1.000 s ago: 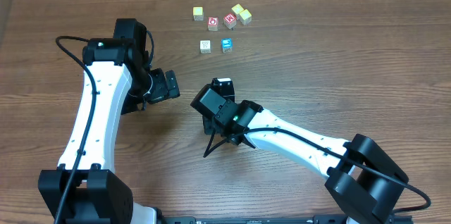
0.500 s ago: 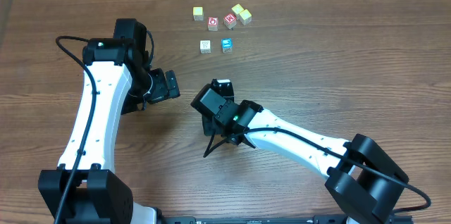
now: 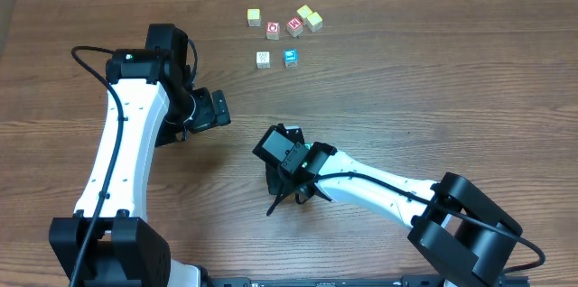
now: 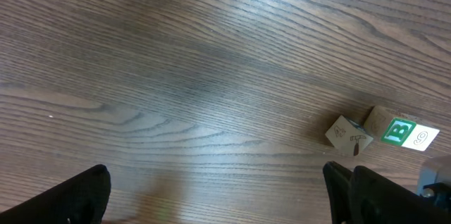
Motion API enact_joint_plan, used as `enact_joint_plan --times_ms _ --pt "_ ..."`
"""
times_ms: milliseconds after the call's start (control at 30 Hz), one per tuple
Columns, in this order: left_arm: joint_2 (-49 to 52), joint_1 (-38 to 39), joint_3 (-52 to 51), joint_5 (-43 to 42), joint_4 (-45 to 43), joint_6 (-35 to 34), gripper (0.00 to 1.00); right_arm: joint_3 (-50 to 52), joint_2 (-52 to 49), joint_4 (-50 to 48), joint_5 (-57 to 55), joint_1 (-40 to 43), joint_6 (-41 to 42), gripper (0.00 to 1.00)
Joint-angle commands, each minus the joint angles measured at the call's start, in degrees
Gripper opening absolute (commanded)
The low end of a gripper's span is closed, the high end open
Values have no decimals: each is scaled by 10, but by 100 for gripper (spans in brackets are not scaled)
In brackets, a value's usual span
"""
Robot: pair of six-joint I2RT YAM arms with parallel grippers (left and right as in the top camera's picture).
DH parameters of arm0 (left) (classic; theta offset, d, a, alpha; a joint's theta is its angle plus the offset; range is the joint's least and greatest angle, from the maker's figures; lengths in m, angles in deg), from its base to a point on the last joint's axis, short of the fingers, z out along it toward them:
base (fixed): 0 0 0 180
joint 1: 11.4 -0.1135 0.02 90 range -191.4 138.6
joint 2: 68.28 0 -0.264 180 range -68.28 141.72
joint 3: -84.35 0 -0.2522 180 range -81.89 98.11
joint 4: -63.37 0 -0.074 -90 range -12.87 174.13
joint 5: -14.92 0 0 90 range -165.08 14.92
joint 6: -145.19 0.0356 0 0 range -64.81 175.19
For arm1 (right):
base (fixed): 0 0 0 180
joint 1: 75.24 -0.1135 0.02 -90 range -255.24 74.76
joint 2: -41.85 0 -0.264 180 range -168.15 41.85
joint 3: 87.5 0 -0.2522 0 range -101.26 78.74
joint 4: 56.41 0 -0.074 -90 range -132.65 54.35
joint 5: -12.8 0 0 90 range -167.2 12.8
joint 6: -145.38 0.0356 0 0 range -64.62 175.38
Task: Flip 4 blocks
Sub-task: 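Carry the block to the front row and rotate the right gripper, then lower the block hammer face up left of the green 'B' block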
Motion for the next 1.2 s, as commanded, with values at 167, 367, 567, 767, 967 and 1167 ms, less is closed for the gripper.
enact_joint_plan --times_ms 167,367,567,767,967,1167 --pt "-5 1 12 6 0 -10 99 6 0 -5 -61 -3 7 4" --pt "-5 1 12 6 0 -10 100 6 0 -5 -91 -3 5 4" --pt "-5 1 12 6 0 -10 100 6 0 -6 -101 -2 5 4" --pt "-5 1 12 6 0 -10 100 6 0 -12 -116 -2 5 4" --pt "-5 1 12 6 0 -10 100 5 0 -17 -111 -3 5 4" --pt "-5 1 12 6 0 -10 100 -33 0 -17 -100 -2 -12 4"
